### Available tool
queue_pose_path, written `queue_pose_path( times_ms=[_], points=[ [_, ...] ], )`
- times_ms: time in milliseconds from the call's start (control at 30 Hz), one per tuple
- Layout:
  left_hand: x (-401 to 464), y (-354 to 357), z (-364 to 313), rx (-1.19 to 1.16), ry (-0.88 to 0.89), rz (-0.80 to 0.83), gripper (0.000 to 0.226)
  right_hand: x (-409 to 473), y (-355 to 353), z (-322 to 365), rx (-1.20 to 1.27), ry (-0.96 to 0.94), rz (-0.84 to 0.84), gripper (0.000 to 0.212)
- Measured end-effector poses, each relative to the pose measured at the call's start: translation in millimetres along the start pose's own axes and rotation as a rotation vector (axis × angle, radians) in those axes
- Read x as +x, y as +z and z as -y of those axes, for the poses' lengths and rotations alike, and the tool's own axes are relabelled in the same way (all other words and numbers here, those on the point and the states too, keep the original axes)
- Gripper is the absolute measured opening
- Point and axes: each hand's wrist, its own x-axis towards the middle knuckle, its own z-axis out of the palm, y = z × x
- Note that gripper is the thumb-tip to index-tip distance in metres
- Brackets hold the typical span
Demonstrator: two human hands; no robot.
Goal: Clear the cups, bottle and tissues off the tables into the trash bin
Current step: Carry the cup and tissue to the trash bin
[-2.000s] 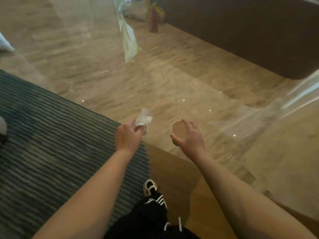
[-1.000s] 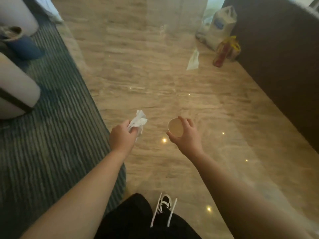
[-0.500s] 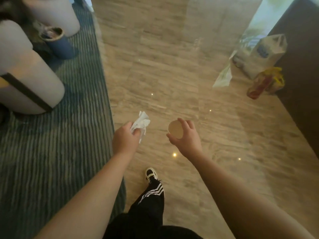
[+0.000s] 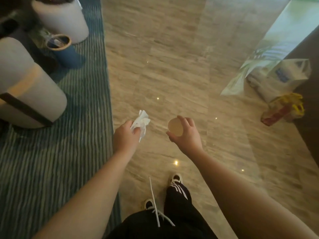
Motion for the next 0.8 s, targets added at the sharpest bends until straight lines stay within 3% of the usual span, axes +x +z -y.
queue_pose_path(
  times_ms=[433,800],
  points=[
    [239.0,60.3,-66.1,-0.019,-0.056,-0.054,0.029,275.7,-1.0,-6.0,0.025,-0.069,0.085,0.075],
    [427.0,42.8,-103.6,-0.014,-0.174,-0.238,0.026,507.9,23.3,65.0,0.002,-0.247,0.209,0.077]
  ],
)
